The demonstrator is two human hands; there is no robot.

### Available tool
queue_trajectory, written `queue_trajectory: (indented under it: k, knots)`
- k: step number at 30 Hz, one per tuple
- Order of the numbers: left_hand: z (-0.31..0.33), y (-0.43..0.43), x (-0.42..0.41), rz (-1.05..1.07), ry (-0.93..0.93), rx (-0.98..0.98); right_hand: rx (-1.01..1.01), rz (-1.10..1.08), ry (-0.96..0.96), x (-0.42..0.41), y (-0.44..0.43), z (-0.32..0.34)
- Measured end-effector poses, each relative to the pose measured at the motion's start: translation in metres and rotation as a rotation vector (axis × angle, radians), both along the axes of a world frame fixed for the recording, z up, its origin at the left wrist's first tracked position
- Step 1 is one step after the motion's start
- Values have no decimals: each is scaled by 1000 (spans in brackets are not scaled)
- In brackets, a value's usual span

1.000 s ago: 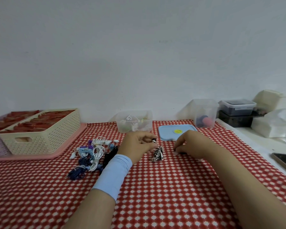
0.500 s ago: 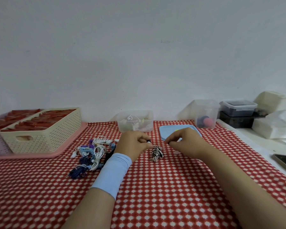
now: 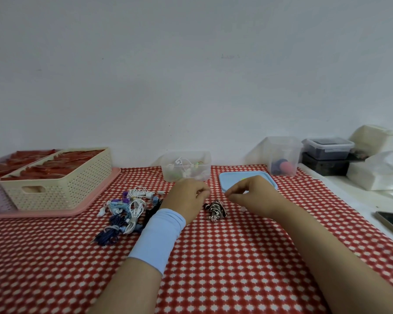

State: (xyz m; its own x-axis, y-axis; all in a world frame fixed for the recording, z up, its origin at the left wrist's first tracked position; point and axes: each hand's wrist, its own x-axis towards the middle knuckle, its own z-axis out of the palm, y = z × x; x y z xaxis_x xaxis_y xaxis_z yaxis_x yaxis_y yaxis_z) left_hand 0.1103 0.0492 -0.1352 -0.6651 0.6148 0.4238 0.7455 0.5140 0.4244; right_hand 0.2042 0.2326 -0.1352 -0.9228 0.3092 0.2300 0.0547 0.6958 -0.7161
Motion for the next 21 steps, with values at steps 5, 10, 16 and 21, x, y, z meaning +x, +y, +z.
queue_trajectory:
  k: [5, 10, 16, 21]
  knots:
    - [-2, 14, 9, -215, 111, -168, 10, -31, -2, -1, 4, -3]
    - [-3, 10, 3, -223, 15, -238, -76, -55, 23, 2, 3, 0]
    - [-3, 6, 9, -117, -232, 182, -314, -42, 61, 8, -8, 8]
    - [-1, 7, 12, -110, -623, 563, -512, -10, 90, 10, -13, 13]
